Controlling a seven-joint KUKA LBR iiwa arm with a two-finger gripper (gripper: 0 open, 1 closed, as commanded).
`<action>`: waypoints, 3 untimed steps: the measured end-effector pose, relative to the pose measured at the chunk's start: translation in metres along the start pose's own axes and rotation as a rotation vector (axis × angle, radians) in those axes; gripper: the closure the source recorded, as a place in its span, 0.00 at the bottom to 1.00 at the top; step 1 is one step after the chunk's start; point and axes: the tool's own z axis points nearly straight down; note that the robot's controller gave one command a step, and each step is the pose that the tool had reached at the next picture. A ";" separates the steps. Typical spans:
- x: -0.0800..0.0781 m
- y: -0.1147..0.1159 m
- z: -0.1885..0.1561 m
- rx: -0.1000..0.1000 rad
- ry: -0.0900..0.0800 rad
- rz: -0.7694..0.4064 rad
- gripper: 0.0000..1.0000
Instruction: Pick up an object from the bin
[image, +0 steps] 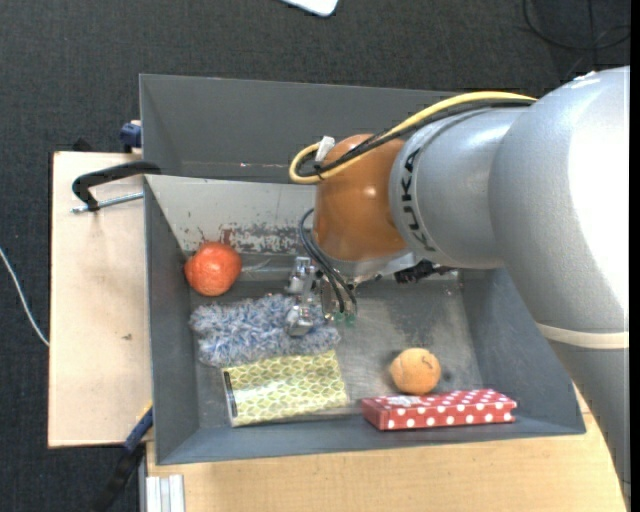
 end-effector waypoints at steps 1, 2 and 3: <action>-0.005 0.000 -0.033 0.007 -0.003 0.003 1.00; -0.001 0.000 -0.073 0.008 0.001 0.001 1.00; 0.000 0.001 -0.098 0.007 -0.005 0.002 1.00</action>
Offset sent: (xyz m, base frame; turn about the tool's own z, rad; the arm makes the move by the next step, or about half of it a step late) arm -0.0017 -0.0011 0.0823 -0.0012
